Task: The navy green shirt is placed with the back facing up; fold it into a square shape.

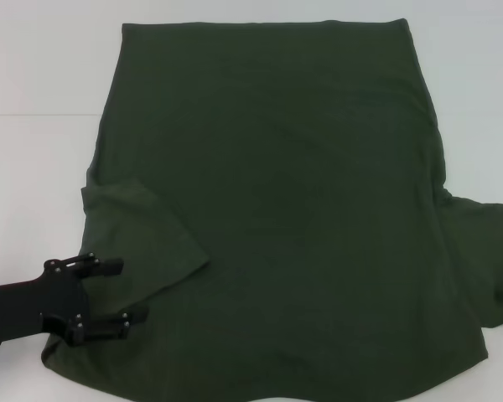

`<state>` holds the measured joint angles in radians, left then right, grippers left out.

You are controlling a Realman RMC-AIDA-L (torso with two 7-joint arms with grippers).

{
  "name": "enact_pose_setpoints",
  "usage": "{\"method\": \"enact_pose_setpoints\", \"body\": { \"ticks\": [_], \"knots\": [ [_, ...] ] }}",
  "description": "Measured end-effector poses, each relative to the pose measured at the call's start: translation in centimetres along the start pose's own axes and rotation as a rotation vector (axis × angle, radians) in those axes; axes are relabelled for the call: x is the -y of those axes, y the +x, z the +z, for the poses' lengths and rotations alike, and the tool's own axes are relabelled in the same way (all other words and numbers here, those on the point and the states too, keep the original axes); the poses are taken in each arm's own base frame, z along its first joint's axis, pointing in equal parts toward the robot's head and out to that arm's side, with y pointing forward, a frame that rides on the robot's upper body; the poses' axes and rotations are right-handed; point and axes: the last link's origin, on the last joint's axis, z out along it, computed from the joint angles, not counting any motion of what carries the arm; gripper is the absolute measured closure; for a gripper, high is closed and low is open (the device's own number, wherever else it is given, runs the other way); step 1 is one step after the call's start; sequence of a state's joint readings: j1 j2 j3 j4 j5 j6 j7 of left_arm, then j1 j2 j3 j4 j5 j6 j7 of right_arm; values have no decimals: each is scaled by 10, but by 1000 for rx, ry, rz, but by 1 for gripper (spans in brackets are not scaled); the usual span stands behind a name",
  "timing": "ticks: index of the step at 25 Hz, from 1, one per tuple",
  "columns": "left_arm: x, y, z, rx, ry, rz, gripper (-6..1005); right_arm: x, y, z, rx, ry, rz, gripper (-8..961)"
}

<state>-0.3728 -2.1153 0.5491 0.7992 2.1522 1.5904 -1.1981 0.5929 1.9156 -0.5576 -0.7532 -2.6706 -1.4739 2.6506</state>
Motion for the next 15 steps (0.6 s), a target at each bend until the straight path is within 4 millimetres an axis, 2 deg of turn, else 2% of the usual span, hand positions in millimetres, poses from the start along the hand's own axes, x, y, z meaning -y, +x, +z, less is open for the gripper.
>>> {"method": "enact_pose_setpoints", "body": {
  "ticks": [15],
  "knots": [
    [-1,-1,-1,1,1,-3,152,-21,-5,12,-14,-32,-37,319]
  ]
}}
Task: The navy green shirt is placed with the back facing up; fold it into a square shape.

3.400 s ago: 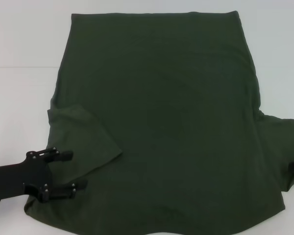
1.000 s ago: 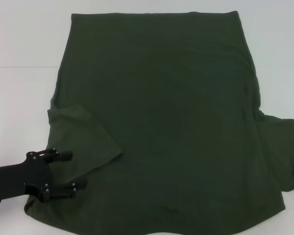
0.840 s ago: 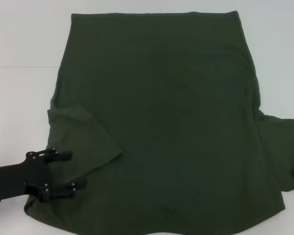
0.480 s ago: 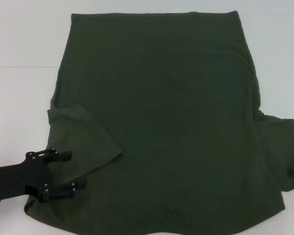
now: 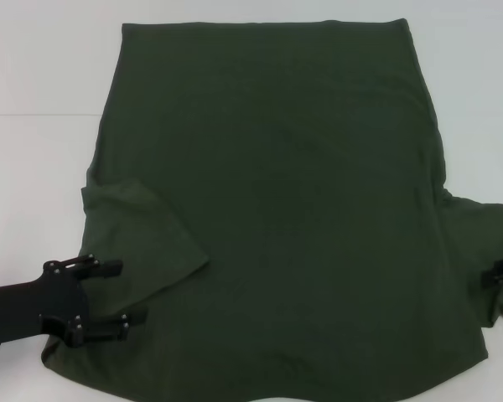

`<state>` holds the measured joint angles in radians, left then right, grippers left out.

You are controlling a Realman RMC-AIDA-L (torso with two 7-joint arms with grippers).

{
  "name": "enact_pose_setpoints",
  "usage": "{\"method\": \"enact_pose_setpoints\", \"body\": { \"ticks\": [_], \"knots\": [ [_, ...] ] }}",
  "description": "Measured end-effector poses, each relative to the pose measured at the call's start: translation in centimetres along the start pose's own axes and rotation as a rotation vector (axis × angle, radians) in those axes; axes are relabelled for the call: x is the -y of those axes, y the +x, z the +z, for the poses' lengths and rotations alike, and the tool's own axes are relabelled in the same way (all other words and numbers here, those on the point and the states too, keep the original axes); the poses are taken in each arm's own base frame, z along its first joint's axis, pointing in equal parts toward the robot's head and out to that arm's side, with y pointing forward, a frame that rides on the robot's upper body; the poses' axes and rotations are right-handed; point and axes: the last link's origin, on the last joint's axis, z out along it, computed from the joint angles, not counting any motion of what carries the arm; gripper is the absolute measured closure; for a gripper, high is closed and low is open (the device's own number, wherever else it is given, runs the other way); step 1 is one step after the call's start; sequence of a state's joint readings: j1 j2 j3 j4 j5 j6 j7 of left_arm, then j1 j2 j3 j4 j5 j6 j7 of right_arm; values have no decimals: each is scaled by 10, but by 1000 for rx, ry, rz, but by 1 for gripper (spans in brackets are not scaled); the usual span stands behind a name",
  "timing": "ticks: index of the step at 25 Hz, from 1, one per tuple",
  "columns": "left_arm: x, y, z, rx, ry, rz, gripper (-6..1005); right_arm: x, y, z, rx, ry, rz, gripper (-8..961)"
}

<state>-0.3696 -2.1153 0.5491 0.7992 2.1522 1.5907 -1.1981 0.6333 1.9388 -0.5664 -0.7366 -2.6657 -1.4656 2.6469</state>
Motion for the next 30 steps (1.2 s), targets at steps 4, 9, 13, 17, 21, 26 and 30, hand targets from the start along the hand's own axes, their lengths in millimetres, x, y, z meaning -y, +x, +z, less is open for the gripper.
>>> {"method": "enact_pose_setpoints", "body": {
  "ticks": [4,9,13,17,21,26,30],
  "knots": [
    [0,-1,0,0,1,-1,152,-2,0,4,-7,1,-6,319],
    [-1,-2,-1,1,3,-4,151,-1,-1,3,-4,4,-2,320],
    [-1,-2,-1,1,3,-4,151,1,0,0,-12,4,6,320],
    [-1,-2,-1,1,2,-4,151,3,0,-3,-22,4,11,320],
    [-1,-2,-1,1,2,-4,151,3,0,-4,-32,10,17,323],
    [-1,-2,0,0,1,-5,151,4,0,-5,-49,46,23,324],
    [-1,-2,0,0,1,-5,151,1,-4,-6,-60,69,14,324]
  ]
}}
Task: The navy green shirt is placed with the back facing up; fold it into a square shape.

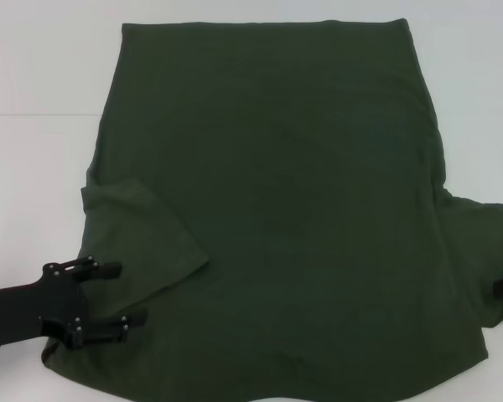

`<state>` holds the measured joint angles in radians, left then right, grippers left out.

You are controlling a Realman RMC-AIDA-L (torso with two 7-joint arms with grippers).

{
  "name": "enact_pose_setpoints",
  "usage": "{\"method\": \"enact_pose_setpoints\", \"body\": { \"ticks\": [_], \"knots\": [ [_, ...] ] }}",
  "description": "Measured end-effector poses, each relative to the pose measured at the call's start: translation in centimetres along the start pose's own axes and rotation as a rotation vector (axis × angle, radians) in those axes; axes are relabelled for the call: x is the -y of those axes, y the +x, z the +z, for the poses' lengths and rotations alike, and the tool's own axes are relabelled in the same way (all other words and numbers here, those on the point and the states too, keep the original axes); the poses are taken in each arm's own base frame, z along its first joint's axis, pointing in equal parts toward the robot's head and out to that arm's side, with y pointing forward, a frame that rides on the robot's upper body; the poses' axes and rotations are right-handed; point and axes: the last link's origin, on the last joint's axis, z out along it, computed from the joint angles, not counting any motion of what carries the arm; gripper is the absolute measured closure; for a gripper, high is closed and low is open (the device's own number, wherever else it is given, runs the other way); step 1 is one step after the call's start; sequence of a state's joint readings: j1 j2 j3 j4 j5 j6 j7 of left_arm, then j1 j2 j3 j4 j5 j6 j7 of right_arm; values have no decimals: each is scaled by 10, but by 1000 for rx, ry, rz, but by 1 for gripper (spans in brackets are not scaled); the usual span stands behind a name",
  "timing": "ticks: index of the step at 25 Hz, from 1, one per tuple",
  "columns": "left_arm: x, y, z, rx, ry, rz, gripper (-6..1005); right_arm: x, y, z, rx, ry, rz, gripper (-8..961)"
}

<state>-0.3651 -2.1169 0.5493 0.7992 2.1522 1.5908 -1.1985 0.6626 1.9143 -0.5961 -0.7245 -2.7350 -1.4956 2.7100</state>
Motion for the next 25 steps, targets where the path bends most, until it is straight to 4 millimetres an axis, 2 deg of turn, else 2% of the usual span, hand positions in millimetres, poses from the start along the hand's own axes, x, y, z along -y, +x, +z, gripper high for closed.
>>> {"method": "enact_pose_setpoints", "body": {
  "ticks": [11,25],
  "knots": [
    [0,0,0,0,1,-1,151,-2,-2,-1,-9,23,-6,325],
    [1,0,-1,-1,6,-3,151,-15,-11,-1,6,2,-37,325]
  ]
}}
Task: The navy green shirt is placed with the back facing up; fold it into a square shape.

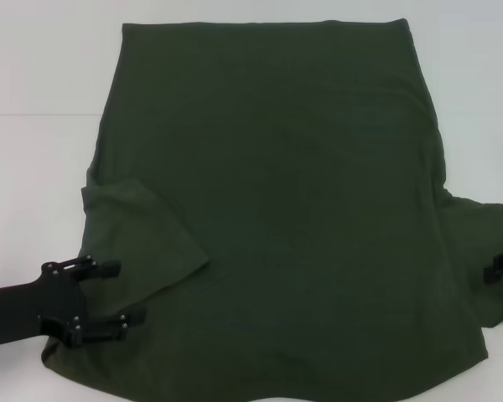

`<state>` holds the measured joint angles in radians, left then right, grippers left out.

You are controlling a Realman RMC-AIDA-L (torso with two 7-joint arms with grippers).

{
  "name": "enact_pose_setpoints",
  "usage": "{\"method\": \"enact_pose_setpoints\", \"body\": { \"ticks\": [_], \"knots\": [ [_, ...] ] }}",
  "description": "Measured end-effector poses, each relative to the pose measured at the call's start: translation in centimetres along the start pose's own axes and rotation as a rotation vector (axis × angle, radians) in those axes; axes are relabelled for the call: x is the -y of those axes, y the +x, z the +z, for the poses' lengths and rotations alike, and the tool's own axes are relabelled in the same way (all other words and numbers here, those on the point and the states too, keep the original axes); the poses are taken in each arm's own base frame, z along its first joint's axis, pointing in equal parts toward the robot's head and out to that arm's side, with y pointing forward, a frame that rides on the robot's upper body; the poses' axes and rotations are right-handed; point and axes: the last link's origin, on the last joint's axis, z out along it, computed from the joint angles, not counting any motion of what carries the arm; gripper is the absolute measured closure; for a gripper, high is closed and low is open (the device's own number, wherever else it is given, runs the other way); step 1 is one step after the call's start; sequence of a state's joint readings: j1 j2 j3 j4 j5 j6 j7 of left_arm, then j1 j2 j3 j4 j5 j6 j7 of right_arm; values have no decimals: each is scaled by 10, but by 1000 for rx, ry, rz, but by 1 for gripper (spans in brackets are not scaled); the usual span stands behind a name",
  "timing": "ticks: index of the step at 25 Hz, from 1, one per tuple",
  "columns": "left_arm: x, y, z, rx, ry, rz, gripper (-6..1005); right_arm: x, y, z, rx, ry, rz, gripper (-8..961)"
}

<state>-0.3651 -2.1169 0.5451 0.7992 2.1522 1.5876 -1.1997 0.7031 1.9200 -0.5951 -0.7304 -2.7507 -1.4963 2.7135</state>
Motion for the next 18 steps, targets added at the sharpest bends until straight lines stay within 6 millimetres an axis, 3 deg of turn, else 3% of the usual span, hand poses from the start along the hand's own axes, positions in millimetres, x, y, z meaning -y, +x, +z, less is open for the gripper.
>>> {"method": "enact_pose_setpoints", "body": {
  "ticks": [8,18],
  "knots": [
    [0,0,0,-1,1,1,152,15,3,-13,21,22,22,325],
    [1,2,0,-2,0,3,152,25,4,-15,22,73,21,325]
  ]
}}
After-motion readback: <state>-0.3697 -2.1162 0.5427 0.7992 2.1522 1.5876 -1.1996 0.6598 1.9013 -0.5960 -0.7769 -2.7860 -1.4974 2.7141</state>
